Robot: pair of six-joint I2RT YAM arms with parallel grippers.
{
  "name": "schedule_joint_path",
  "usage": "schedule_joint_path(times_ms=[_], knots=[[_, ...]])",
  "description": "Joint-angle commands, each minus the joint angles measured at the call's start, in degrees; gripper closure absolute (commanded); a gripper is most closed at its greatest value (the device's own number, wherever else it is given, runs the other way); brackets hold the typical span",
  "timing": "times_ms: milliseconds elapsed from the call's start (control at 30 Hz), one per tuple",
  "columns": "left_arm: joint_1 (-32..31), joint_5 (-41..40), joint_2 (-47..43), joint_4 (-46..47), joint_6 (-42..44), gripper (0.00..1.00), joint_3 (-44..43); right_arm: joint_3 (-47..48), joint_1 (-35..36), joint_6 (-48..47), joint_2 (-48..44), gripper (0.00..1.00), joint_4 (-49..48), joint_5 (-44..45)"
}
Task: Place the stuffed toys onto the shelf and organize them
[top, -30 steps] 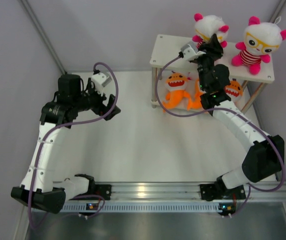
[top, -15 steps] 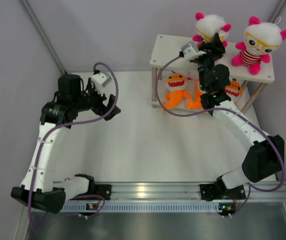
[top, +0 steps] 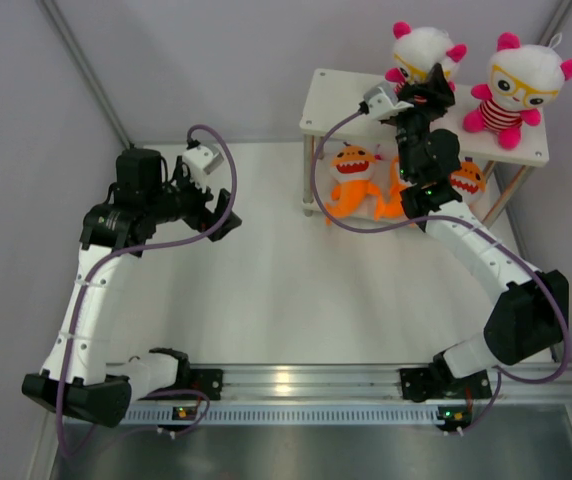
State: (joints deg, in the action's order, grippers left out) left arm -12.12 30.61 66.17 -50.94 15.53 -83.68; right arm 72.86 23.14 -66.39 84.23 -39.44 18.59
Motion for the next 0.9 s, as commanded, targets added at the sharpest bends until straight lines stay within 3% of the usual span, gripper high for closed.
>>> schedule_joint_path(times_ms=[0,233,533,867], knots=[[-0.2,1.2,-0.3,2.1,-0.1,0.02,0.4,1.7,0.4,0.6,-2.0,0.36,-2.5,1.0],[-0.2,1.3,-0.3,2.1,-0.1,0.02,0.4,2.0,0.4,0.6,-2.0,0.24,-2.9,1.0],[-0.1,1.5,-0.4,1.9,0.1,0.02,0.5,2.1,0.3,0.5,-2.2,0.23,-3.1,1.0],[-0.2,1.6,-0.5,1.9,0.1,0.02,0.6,2.1,0.2,0.3,-2.2,0.13,-3.3,1.0]])
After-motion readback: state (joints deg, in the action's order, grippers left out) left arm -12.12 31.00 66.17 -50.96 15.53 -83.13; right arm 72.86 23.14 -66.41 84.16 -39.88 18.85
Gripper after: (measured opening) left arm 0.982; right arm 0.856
